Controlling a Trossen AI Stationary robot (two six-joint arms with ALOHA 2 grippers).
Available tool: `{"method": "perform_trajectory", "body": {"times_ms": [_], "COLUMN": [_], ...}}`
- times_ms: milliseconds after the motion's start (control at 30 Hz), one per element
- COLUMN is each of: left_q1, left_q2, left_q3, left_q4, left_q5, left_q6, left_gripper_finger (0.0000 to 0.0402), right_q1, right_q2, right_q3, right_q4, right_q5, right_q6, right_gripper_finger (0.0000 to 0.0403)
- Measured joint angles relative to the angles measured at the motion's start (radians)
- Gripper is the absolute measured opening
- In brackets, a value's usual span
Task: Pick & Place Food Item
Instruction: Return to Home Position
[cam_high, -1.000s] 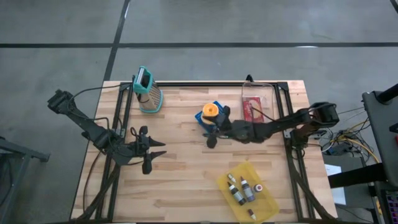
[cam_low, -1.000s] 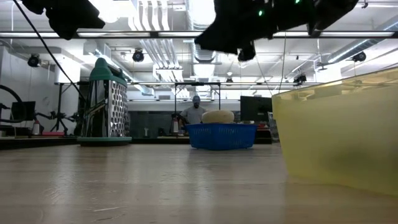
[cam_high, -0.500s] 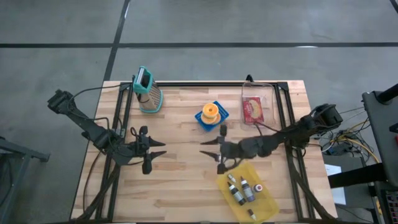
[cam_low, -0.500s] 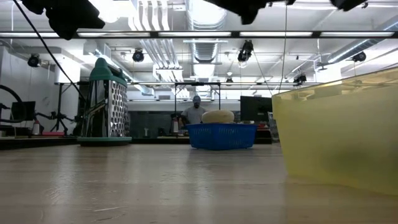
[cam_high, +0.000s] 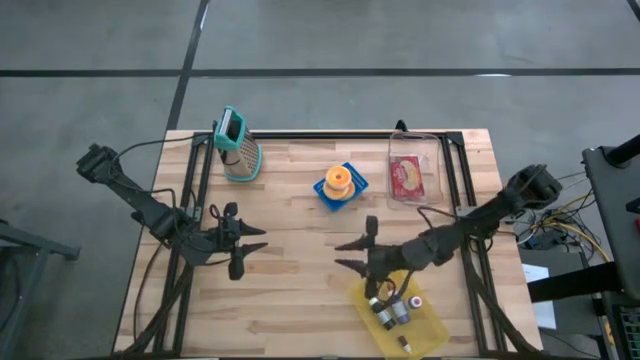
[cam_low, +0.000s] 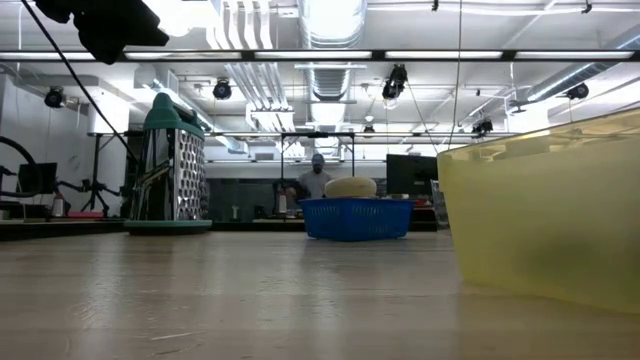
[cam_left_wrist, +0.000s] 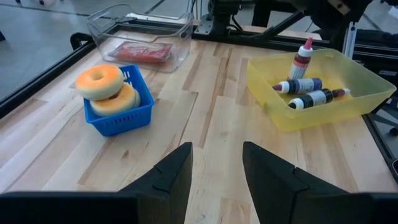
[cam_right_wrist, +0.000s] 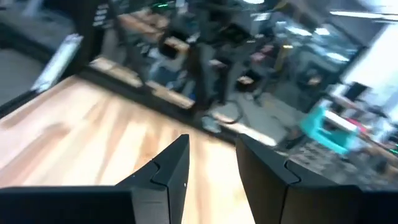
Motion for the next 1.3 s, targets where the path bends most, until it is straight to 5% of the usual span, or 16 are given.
{"method": "perform_trajectory", "body": {"times_ms": [200,533,800,1300], "left_q1": [0.000,0.000,0.000,0.000], "left_q2": [0.000,0.000,0.000,0.000], "left_q3": [0.000,0.000,0.000,0.000], "left_q4": [0.000,-0.001,-0.001,0.003], "left_q5": [0.000,0.000,0.000,0.008], "left_q6": [0.000,0.000,0.000,-0.102], "left_gripper_finger": [0.0149,0.0149,0.0149,0.0149], "right_q1": [-0.055,-0.071,-0.073,-0.073], "right_q2": [-0.173,-0.393,-0.444,-0.443], "right_q3": [-0.043,-0.179,-0.269,-0.277], "right_q4": [-0.215,-0.162,-0.143,-0.123], "right_q5": [-0.059,-0.104,-0.062,-0.153], "right_q6": [0.103,0.088,0.017,0.023], "right_gripper_finger": [0.0125,0.0125,0.0125,0.0125]}}
